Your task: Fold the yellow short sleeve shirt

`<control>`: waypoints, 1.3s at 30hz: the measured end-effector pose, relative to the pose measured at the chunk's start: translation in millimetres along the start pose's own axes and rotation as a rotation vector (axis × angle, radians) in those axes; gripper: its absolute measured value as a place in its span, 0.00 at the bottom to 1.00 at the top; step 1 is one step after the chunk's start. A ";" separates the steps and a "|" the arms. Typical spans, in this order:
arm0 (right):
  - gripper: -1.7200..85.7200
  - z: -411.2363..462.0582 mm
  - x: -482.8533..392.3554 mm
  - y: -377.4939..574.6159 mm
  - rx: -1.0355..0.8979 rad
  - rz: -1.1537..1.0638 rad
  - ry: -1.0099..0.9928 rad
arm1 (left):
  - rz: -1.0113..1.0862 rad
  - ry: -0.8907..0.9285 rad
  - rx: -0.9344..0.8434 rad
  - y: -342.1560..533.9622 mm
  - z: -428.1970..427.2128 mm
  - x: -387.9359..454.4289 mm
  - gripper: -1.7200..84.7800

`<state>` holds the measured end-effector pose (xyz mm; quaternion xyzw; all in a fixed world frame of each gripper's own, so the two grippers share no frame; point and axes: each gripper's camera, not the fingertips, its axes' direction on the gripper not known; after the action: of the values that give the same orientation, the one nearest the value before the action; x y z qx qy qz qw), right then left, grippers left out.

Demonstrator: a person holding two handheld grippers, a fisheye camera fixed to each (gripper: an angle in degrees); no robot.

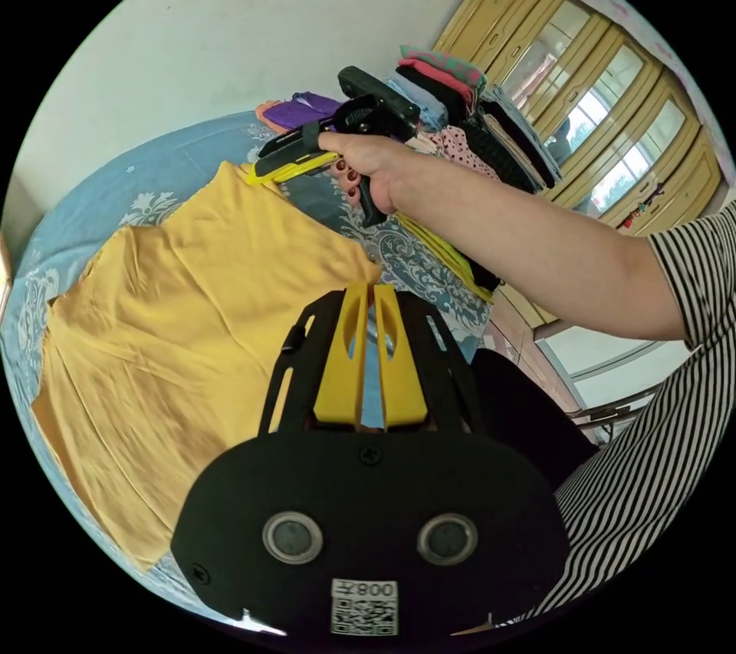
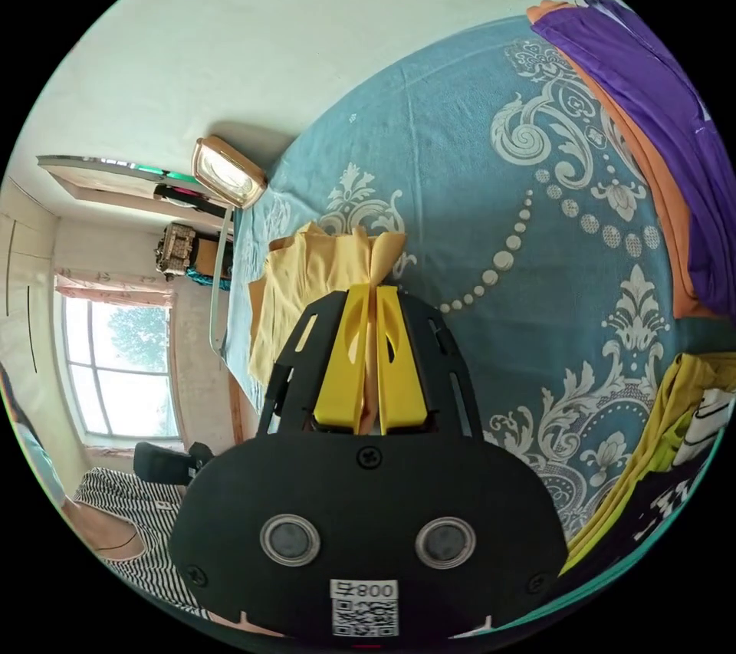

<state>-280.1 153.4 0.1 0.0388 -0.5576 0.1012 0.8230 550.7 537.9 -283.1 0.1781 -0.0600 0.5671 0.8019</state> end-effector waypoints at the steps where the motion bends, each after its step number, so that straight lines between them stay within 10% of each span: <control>1: 0.03 -0.8 -6.9 1.2 0.023 -0.004 -0.023 | -0.020 0.017 0.033 5.3 -19.4 -7.7 0.03; 17: 0.03 136.3 -208.2 -21.5 0.056 -0.290 -0.204 | -0.593 0.130 0.530 187.7 -291.3 -170.5 0.03; 39: 0.03 463.2 -305.3 -32.7 -0.324 -0.429 0.025 | -1.052 0.153 0.685 370.6 -449.8 -290.2 0.03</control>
<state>-803.9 2.0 -107.1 0.0225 -0.5353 -0.1657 0.8279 56.7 548.0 -707.0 0.3895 0.2780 0.0951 0.8729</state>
